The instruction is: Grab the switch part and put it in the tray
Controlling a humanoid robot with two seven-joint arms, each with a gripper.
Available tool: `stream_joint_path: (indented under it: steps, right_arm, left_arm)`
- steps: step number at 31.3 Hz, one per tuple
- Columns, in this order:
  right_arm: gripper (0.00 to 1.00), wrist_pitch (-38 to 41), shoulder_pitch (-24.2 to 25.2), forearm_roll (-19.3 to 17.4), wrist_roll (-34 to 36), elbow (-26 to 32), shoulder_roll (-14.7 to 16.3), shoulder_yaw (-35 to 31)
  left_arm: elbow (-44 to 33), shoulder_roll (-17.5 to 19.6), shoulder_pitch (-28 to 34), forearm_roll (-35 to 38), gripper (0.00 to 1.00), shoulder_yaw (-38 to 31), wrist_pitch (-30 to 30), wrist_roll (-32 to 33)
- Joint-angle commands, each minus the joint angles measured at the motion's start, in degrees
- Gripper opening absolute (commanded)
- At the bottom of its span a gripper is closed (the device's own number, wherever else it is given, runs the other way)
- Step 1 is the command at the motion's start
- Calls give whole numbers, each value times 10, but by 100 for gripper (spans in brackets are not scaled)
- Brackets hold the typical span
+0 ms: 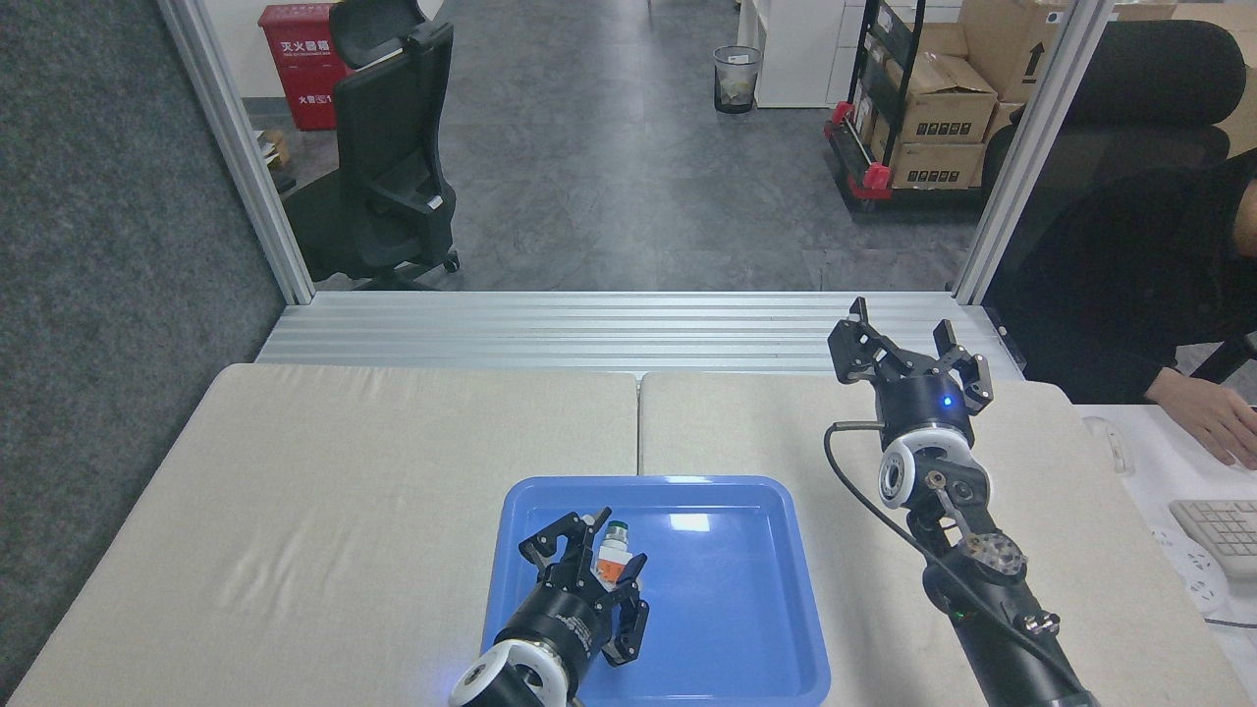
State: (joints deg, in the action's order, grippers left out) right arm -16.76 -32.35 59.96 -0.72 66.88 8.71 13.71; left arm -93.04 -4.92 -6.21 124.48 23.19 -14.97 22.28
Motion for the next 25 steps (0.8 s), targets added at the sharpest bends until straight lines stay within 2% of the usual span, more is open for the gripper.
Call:
stream_joint_path:
  steps: [1,3,5,11,16,19,21,25]
  right_arm:
    - [100,0,0,0,1,0,0,0]
    - [100,0,0,0,1,0,0,0]
    - [100,0,0,0,1,0,-1,-1]
    - [100,-1,0,-2,2,-1,-4,-3]
    - [100,-1,0,-4,2,-1,-4,-6]
    - [100,-1,0,-4,2,-1,-4,-11]
    - [100,-1,0,-4,3,0,-4,-11]
    - [100,-1,0,-4,3,0,-5,-11]
  left_arm:
    - [2,-13,-7,-44,100,3,28,-3]
    - [4,-13,-20,-52,100,-14,32,-4]
    - [9,-13,-48,-90,100,-44,33,-4]
    - [66,-5,-176,-289,100,-193,33,0]
    - [166,53,-268,-400,100,-281,35,0]
    - [232,79,-311,-477,100,-313,60,-7]
    - [268,93,-332,-510,100,-316,92,-32]
    - [323,131,-336,-507,100,-306,136,-158]
